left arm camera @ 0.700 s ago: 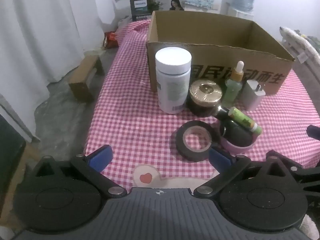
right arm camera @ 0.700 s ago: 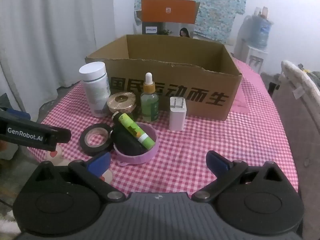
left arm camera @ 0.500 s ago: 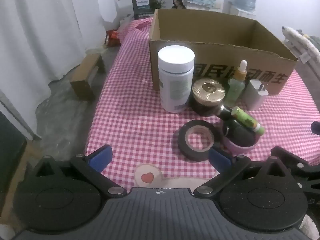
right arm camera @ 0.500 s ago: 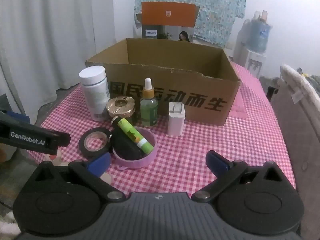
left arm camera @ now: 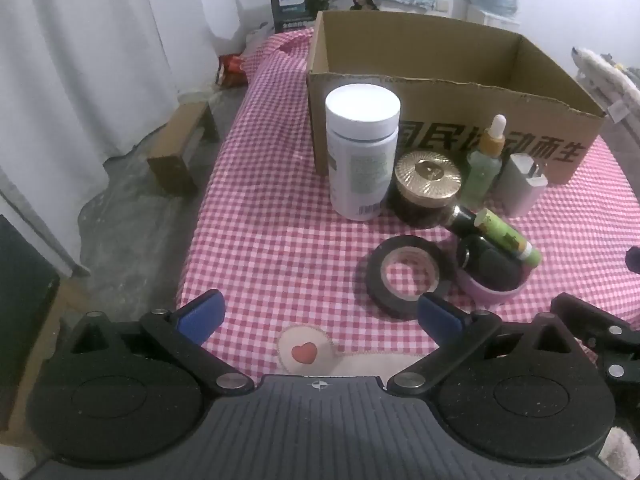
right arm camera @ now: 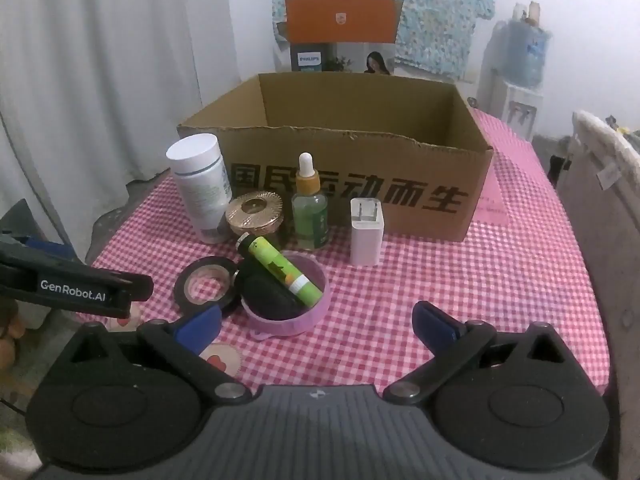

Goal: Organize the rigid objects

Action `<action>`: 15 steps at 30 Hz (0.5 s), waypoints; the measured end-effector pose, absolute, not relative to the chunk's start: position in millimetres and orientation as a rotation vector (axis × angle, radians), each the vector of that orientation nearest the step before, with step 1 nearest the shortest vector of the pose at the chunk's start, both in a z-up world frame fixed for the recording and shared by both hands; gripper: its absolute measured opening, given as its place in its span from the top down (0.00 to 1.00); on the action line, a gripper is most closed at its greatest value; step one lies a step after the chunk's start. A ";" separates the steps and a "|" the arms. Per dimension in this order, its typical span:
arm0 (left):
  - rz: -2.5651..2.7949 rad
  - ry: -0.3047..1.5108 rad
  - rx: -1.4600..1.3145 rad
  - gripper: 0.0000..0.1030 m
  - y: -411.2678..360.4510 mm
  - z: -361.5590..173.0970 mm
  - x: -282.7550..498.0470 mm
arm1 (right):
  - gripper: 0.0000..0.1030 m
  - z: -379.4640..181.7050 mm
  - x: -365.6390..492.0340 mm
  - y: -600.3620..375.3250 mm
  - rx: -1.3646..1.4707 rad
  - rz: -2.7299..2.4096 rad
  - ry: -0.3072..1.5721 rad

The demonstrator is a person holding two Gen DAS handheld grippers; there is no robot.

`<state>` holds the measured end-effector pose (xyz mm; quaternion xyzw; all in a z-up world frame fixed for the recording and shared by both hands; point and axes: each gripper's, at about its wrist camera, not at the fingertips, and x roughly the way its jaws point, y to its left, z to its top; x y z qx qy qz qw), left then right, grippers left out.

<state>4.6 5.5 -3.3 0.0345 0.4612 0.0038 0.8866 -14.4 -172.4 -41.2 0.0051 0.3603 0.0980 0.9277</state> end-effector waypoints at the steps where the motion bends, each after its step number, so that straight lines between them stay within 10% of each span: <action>1: 0.008 0.959 0.074 0.00 5.6 -3.3 4.7 | 0.00 -41.2 -14.4 -172.3 0.012 0.200 0.739; 15: 0.018 0.964 0.088 0.00 6.6 -4.9 5.6 | 0.00 -40.9 -12.7 -170.0 0.017 0.204 0.743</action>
